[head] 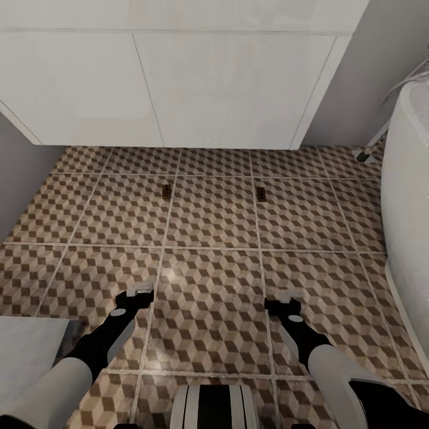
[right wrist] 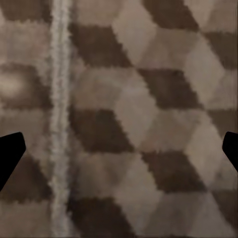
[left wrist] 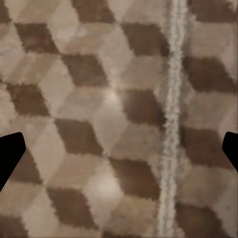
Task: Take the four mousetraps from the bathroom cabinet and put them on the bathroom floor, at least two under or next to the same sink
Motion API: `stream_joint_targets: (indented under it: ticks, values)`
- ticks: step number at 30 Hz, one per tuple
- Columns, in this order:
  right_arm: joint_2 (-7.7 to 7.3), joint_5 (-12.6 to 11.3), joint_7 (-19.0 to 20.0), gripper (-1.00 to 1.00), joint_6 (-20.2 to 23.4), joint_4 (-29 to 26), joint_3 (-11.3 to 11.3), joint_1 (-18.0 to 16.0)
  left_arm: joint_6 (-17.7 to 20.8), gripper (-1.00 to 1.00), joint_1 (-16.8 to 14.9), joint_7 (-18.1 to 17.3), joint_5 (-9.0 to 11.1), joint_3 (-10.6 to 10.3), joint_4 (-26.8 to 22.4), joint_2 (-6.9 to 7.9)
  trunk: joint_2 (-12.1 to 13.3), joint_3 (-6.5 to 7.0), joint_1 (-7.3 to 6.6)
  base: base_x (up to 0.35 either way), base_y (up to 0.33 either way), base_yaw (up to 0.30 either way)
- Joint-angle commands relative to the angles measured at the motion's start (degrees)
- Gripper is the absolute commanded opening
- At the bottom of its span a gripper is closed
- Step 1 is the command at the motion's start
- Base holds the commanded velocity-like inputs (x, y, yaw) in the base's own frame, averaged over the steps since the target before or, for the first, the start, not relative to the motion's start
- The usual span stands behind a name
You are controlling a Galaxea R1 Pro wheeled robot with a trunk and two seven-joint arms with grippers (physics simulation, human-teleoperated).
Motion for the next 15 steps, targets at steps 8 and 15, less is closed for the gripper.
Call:
stream_joint_targets:
  ticks: [8,15]
  values:
    - [0.08,0.63,-0.1,1.0,-0.22,-0.11,-0.48,-0.03,0.25,1.0,-0.03,0.5,0.48,-0.54,-0.1,0.1,0.1,1.75,-0.21,0.0,0.0,0.0]
    - [0.13,0.66,-0.31,1.0,-0.84,-0.21,-0.48,-0.03,0.26,1.0,-0.03,0.39,0.49,-0.51,-0.05,0.1,0.19,3.3,-0.39,0.0,0.0,0.0]
